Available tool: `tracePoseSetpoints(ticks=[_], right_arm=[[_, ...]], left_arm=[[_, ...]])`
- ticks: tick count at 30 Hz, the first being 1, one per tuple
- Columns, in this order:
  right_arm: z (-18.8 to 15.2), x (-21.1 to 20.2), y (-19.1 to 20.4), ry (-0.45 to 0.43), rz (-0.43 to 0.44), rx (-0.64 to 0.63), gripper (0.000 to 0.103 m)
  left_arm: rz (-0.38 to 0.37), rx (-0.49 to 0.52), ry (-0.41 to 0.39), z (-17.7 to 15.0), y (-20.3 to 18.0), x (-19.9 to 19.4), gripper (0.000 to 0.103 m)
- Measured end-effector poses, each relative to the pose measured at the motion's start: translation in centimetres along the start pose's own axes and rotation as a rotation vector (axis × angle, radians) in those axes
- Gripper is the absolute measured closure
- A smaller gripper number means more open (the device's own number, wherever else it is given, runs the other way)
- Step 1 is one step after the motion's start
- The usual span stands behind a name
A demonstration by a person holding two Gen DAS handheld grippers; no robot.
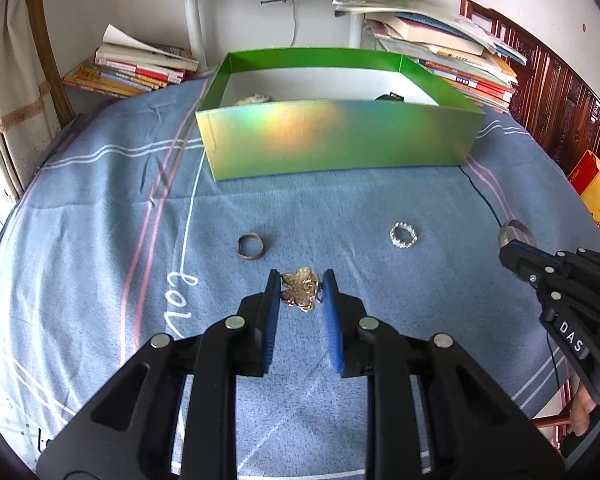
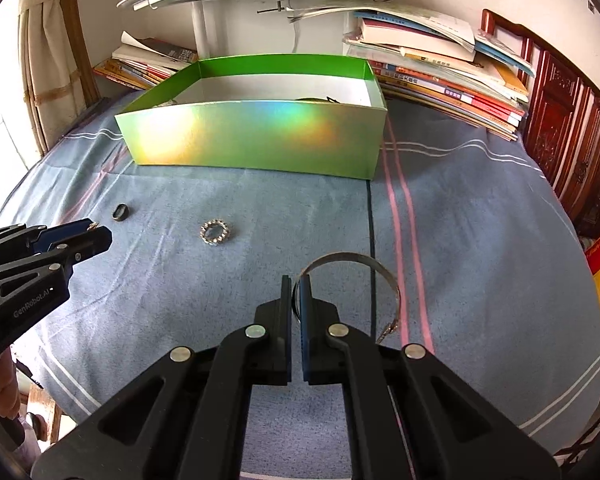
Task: Organize jewelry
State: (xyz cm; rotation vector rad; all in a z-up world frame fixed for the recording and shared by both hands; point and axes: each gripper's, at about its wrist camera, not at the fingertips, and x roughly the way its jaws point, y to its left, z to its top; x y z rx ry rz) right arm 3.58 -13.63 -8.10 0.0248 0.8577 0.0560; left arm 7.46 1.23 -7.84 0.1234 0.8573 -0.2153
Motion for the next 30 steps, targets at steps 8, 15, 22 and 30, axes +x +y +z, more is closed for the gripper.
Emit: tracePoseSetpoints(ticks=[8,15,22,30], right_arm=[[1.2,-0.8,0.6,-0.034,0.007,-0.018,0.099],[2.9,-0.8,1.0,-0.045,0.044,-0.037,0.099],[11.1,-1.6,-0.9,-0.184,0.058,-0.012,0.099],[17.8,6.4,-0.7,-0.074,0.018,-0.032,0.099]], left_arm=[[0.006,0.004,-0.034,0.7,0.2,-1.1,0.081],[-0.004,0.009,-0.042,2.0,0.7,-1.1,0.081],[-0.007,0.013,-0.148,8.9,2.3,-1.4,0.081],[0.024,-0.033,-0.101,18.2,4.2,5.2,0.081]])
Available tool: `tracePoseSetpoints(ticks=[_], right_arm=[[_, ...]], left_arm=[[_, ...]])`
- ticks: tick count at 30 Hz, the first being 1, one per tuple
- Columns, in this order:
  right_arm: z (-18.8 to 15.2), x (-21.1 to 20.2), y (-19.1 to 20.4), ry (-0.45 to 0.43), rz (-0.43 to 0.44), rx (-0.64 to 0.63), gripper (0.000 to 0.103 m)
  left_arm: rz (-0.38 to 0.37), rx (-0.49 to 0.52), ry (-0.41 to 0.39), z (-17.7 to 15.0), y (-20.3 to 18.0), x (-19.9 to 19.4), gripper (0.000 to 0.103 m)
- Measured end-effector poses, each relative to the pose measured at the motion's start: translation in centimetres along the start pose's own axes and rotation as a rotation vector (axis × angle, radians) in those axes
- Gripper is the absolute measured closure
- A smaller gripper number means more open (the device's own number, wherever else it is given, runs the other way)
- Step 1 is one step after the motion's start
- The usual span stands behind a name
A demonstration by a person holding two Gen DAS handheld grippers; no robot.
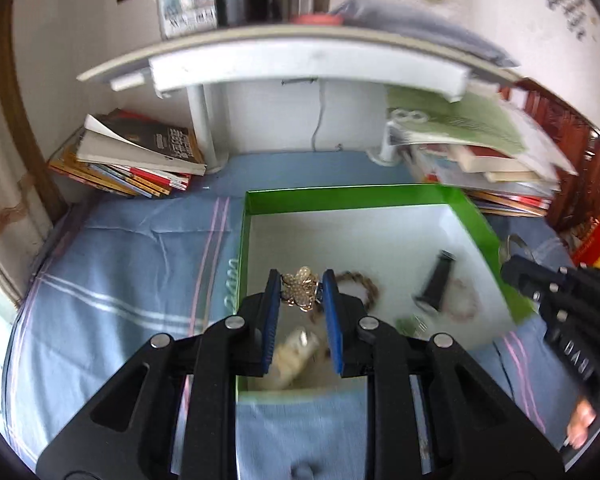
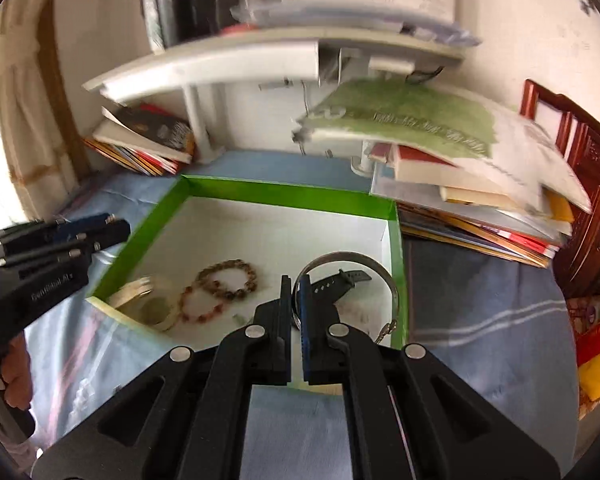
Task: Organize jewelry
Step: 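Carry the charm and bangle over the green box and open both tools, then grasp the dark metal ring with the left tool while the right tool grasps the silver beaded ring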
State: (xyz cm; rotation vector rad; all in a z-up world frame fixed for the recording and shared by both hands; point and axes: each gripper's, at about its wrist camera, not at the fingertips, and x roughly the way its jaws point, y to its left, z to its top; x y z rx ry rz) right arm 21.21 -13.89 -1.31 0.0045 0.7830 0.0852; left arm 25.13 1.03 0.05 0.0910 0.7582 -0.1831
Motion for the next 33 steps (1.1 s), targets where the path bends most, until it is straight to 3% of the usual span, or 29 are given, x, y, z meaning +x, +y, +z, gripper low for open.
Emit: tracePoseSetpoints(ticks=[3,7,9,10,11,16,19,24,30,31,33], right_arm=[[0.5,2.6,0.1,0.053,0.020,0.017,0.099],[0.5,3.5,1.2,0.060,0.010,-0.036,0.095],[0.1,2.8,1.1,0.049,-0.005,-0.034,0.074],[0.0,2.2,0.9,0.035,0.002,-0.024,0.057],[-0.3,1.5,0.6,0.018,0.014,-0.011,0.053],[-3.5,-3.9,-0.3,-0.054,0.101,0.024,0.053],[-6.7,-5.4,0.8,-0.037,0.126,-0.024,0.053],[-12.0,-4.0,4.4,0.070,0.122,-0.154,0.053],[-13.6,-1.4,6.6,0.136,0.130,-0.195,0.053],[-13.6,-0.9,6.7,0.140,0.117,-0.198,0.054],[-13.5,-0.9,6.9,0.135,0.132,-0.187,0.068]], left_arm=[[0.008,-0.007,0.078,0.4,-0.1,3.7,0.081],[0.021,-0.022,0.121,0.0,-0.1,6.0,0.080],[0.012,-0.043,0.129,0.0,0.2,6.2,0.070],[0.003,-0.047,0.122,0.0,0.3,5.8,0.063],[-0.001,-0.044,0.108,-0.1,0.4,5.3,0.059],[0.052,-0.012,0.033,-1.8,1.1,0.6,0.051],[0.114,-0.010,0.009,-5.0,1.8,-2.3,0.044],[0.096,-0.046,0.088,-12.0,2.8,-3.8,0.044],[0.063,-0.032,0.157,-15.9,2.5,-3.1,0.044],[0.063,-0.027,0.160,-16.1,2.4,-3.1,0.044],[0.059,-0.016,0.163,-16.4,2.2,-2.9,0.044]])
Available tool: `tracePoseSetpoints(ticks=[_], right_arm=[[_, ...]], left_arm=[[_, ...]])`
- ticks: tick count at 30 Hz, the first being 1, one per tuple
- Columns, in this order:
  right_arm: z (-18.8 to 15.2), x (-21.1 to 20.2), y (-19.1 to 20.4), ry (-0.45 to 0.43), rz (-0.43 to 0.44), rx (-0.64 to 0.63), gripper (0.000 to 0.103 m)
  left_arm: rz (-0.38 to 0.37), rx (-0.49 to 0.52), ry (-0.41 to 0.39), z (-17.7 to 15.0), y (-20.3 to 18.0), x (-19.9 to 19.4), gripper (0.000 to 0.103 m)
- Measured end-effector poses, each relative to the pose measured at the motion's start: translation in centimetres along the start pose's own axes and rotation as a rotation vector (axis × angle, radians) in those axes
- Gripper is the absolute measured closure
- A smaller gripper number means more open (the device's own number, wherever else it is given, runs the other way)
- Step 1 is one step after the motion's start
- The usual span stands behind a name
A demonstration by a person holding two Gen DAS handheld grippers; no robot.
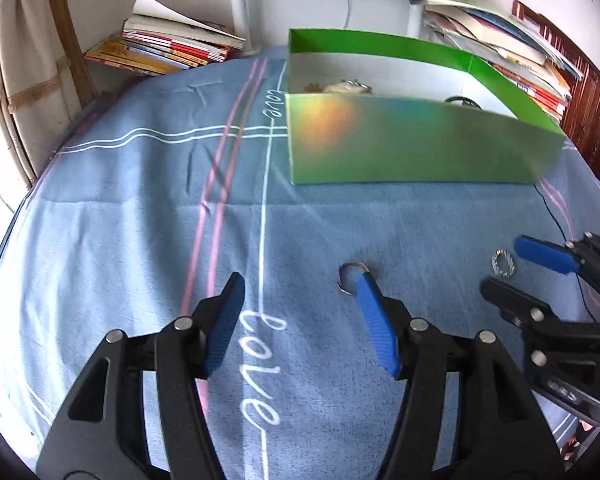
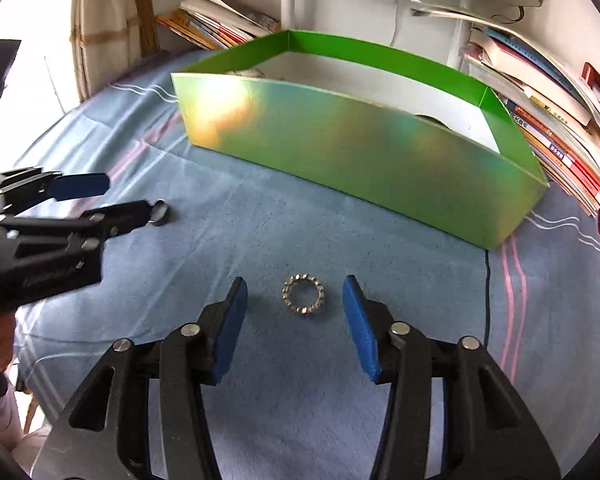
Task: Organize jewelry
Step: 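Grasp the dark metal ring with the left tool while the right tool grasps the silver beaded ring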
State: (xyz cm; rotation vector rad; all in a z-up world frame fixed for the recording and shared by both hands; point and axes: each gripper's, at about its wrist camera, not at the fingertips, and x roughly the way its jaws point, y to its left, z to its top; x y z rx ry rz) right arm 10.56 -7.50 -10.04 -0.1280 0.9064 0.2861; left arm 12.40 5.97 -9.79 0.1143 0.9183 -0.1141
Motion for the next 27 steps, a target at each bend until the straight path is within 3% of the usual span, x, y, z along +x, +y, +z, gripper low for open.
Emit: tracePoseSetpoints(ticks=[1,2,9,16,27], right_arm=[[0.0,0.0,0.1,0.007,0.019,0.005,0.080],[-0.1,-0.1,0.3,0.009,0.012,0.003,0.082],[-1.5,-0.9,-0.3,0.000,0.015,0.035,0.082],[-2.8,-1.9,-2.3,-0.006,0.006,0.104,0.082],[-4.7,-4.2,-4.6,-0.031,-0.080,0.210,0.082]], left_arm=[[-0.003,0.004,-0.002,0.1,-0.2,0.1,0.044],[-0.009,0.008,-0.004,0.0,-0.4,0.2,0.044],[-0.027,0.023,0.010,0.4,-1.5,1.2,0.044],[-0.056,0.040,0.002,0.8,-2.7,1.2,0.083],[-0.047,0.064,-0.010,-1.2,-5.8,-1.2,0.082]])
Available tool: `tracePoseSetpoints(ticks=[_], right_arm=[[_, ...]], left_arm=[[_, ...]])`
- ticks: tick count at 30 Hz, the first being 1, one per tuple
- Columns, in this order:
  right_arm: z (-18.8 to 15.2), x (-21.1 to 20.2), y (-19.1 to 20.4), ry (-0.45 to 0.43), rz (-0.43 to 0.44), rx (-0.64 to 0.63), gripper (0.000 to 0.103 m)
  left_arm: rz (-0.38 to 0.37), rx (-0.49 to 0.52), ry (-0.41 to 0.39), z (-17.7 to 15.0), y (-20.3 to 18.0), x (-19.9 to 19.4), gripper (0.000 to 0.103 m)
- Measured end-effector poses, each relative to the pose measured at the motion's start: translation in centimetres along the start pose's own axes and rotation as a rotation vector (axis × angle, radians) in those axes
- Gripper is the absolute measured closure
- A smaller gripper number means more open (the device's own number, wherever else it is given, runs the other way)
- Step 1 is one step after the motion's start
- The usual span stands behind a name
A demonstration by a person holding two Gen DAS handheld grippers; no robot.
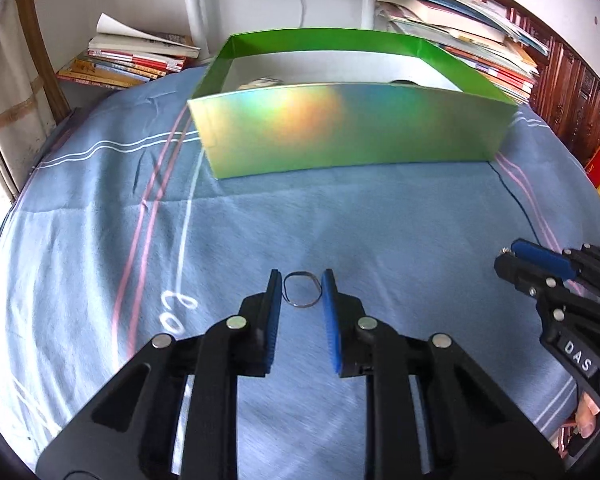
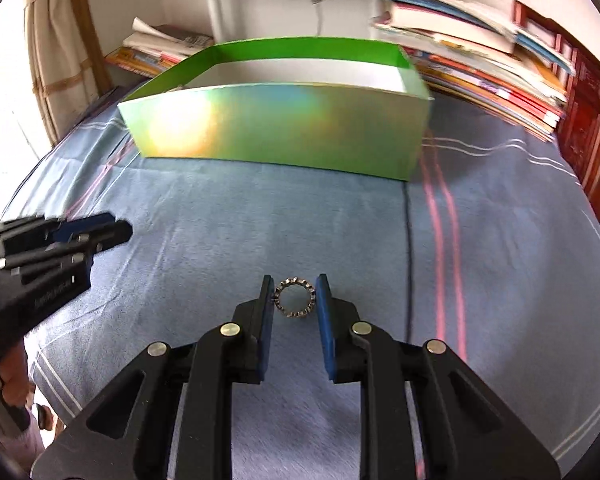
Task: Organize jewelry
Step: 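Grasp the dark metal ring with the left tool while the right tool grasps the silver beaded ring, then carry both rings over the green box and open both tools to drop them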
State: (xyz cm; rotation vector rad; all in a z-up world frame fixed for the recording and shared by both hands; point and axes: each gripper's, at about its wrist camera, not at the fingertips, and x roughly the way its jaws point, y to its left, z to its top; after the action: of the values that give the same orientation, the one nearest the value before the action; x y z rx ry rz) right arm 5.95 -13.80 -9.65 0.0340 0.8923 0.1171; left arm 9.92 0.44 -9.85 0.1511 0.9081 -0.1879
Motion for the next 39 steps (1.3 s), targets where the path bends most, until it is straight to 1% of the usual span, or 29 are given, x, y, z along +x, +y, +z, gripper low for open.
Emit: tracePoseSetpoints(ticks=[4,9,12,18,24,32,39], right_arm=[[-0.1,-0.6,-0.5,-0.011,-0.025,0.020,0.082],[-0.3,0.0,-0.7,0.003,-0.036,0.040,0.082],[-0.4,0.4,-0.4,0.012,-0.033,0.044,0.082],[-0.4,0.3,0.4,0.017,-0.026,0.025,0.082],[-0.4,0.6,0.3,0.028,-0.031,0.026,0.082],[-0.3,0.5,0.6,0.024,-0.030,0.022,0.082],[-0.3,0.6,0.8,0.030,-0.026,0.024,0.082]], left_arm=[[0.016,0.021,-0.004,-0.9,-1.6,-0.3,0.082],[0.030,0.027,-0.013,-1.5,-2.3,-0.3,0.082],[0.021,0.012,-0.016,-1.6,-2.1,-0.3,0.082],[0.031,0.002,-0.026,-1.9,-2.1,-0.4,0.082],[0.026,-0.003,-0.032,-2.0,-2.0,-0.5,0.082],[0.049,-0.044,-0.031,-1.9,-0.7,-0.4,0.082],[0.047,-0.039,-0.033,-1.8,-0.9,-0.6,0.082]])
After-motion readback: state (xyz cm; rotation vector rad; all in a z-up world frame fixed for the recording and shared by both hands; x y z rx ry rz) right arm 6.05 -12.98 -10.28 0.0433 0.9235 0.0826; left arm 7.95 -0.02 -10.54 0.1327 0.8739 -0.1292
